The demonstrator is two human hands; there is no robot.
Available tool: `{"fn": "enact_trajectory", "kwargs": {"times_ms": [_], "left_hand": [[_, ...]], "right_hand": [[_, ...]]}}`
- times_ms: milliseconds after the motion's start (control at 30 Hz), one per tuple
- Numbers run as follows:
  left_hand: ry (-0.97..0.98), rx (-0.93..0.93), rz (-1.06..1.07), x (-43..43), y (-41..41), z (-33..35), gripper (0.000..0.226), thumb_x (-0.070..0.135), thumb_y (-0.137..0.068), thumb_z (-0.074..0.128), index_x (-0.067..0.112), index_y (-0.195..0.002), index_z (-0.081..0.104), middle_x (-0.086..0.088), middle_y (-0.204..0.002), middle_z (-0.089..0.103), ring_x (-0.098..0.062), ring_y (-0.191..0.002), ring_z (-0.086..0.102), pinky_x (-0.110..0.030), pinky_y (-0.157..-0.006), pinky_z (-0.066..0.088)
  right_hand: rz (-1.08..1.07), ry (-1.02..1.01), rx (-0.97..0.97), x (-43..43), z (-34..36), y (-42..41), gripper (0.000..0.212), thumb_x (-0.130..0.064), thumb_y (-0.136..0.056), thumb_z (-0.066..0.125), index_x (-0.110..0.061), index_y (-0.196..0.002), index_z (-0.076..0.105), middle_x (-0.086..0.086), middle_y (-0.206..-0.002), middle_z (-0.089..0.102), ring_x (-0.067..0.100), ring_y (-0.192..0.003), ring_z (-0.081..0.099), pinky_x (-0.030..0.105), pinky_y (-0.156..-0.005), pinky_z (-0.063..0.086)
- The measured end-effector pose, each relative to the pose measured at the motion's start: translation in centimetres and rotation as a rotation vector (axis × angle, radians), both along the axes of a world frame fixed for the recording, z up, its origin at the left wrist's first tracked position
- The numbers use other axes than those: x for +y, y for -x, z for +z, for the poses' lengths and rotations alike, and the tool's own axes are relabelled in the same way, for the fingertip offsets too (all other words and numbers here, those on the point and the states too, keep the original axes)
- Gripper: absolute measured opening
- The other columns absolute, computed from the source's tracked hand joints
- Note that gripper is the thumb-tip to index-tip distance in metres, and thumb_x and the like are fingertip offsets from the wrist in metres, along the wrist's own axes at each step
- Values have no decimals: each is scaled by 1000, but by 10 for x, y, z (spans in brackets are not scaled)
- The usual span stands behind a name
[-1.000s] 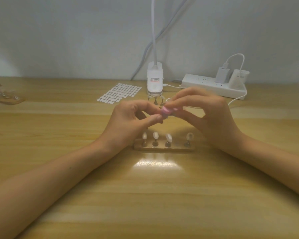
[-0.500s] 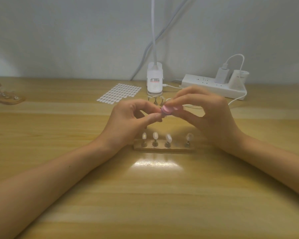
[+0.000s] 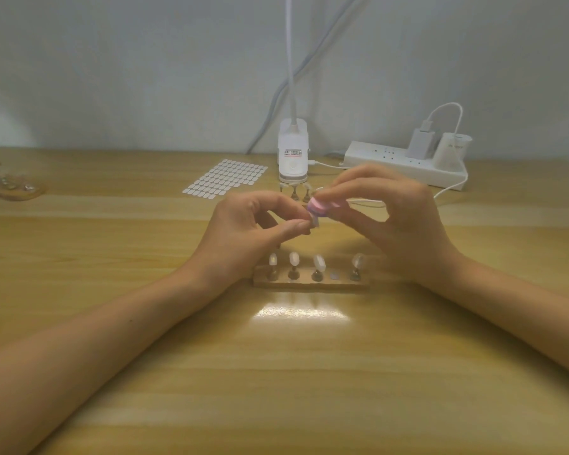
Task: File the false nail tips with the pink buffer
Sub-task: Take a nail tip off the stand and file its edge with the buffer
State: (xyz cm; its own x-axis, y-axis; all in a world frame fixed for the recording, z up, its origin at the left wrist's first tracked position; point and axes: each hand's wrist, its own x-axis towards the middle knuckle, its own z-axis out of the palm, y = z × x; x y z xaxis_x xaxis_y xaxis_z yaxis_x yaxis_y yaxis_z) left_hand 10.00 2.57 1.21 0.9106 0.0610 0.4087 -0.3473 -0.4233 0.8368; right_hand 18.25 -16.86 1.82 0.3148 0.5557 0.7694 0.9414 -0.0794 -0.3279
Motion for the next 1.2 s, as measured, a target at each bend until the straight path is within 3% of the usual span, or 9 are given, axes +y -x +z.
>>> {"fn": "enact_trajectory", "kwargs": {"times_ms": [100,200,333,467,667,800,900,1067,1200], "left_hand": [[3,-8,-5,0,0,0,5,26,-82,78,29,-80,75,20,-72,72,3,-51,54,-7,-51,37],[0,-2,8,0,0,0,5,20,-83,80,24,-82,77,15,-77,75,3,-52,56,-8,-53,40],[8,-3,-4,-1,1,0,15,34,-78,77,21,-84,77,16,-75,74,2,-51,54,-9,-52,39],[41,22,7,-1,1,1,4,21,-81,80,22,-81,76,13,-76,75,2,-51,54,-11,-52,40],[37,29,-2,-1,0,1,6,17,-84,79,23,-82,77,15,-72,73,3,-51,54,-9,-52,40],[42,29,-25,-2,1,1,7,32,-78,77,26,-80,75,18,-69,72,3,-48,50,-8,-49,37],[45,49,-11,0,0,0,3,21,-83,79,23,-82,77,14,-71,73,2,-50,55,-10,-52,41],[47,63,-13,-1,0,0,12,31,-82,75,20,-85,77,11,-71,73,-1,-49,54,-13,-50,40],[56,64,-22,-1,0,0,2,19,-87,76,21,-87,77,9,-74,76,1,-50,55,-13,-52,42]], "right_hand": [[68,34,-39,1,-3,2,19,-8,-86,77,-6,-105,77,7,-98,70,18,-90,68,29,-81,55],[5,-7,19,0,-1,-1,20,-9,-87,76,-7,-106,77,7,-98,71,18,-91,69,35,-80,57],[72,20,-15,1,-2,1,20,-8,-87,76,-7,-106,77,7,-97,70,13,-90,67,26,-81,54],[22,-14,34,0,0,0,20,-9,-86,76,-7,-106,77,8,-97,71,16,-90,68,34,-81,57],[9,-16,36,0,-1,-2,20,-9,-86,76,-8,-106,77,6,-98,71,13,-89,67,25,-78,53],[74,18,-5,3,-4,2,18,-9,-87,75,-5,-105,77,8,-97,70,15,-88,67,23,-80,53],[11,-16,39,-1,-1,-2,19,-11,-87,75,-7,-105,77,5,-97,70,9,-87,65,18,-77,48],[85,22,-23,3,-3,4,19,-7,-86,77,-5,-105,77,8,-98,70,17,-88,68,25,-81,54],[39,4,-22,1,-1,3,19,-3,-86,77,-4,-105,77,9,-97,70,20,-90,69,29,-80,56]]}}
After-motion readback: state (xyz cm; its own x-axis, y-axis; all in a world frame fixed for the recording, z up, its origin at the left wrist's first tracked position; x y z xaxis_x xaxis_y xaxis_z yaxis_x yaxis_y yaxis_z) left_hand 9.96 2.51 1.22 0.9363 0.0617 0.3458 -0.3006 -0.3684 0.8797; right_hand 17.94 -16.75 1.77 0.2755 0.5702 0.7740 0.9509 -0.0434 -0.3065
